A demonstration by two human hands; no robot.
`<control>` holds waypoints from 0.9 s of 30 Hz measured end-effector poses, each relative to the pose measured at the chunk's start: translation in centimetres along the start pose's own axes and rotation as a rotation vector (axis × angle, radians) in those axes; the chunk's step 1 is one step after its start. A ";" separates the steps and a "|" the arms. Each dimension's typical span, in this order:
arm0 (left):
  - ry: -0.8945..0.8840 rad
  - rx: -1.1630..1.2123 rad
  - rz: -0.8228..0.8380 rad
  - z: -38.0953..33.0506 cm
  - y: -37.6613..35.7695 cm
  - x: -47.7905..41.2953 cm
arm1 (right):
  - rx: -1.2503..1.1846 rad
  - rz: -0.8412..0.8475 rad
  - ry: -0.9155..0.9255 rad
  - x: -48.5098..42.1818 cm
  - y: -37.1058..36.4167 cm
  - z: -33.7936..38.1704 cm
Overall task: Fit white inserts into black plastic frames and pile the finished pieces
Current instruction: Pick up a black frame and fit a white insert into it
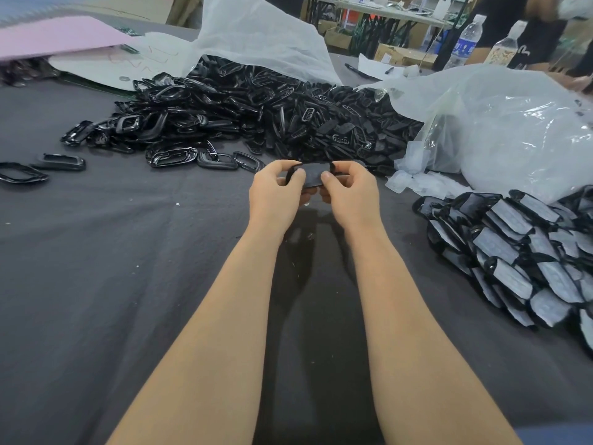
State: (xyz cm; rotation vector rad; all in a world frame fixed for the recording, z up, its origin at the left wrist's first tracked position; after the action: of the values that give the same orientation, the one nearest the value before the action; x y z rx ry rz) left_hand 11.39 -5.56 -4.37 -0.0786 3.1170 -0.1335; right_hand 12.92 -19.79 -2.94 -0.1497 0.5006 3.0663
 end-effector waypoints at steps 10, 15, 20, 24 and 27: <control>-0.033 -0.092 0.027 -0.3 -0.1 0.0 | 0.062 0.047 0.025 0.1 -0.5 0.4; -0.018 -0.057 0.024 -0.1 -0.1 -0.2 | 0.075 0.025 0.029 0.0 -0.5 0.4; -0.008 -0.070 0.017 0.0 0.0 -0.3 | 0.049 0.016 0.023 0.0 -0.4 0.3; -0.012 -0.071 0.017 -0.1 0.0 -0.2 | 0.018 0.024 0.013 0.1 -0.5 0.3; -0.003 -0.088 0.018 0.0 -0.1 -0.2 | 0.004 0.028 -0.008 0.1 -0.5 0.1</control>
State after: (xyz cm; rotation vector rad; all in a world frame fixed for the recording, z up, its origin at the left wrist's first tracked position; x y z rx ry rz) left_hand 11.59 -5.62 -4.38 -0.0514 3.1191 0.0034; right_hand 12.79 -19.27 -3.05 -0.1321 0.5127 3.0914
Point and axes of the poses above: each hand's wrist, its own x-axis away from the middle knuckle, its own y-axis out of the back of the hand, z = x × y, the point moved 8 cm from there along -x, towards the middle knuckle, and after that the axes turned 12 degrees about z, right-handed, at the moved point
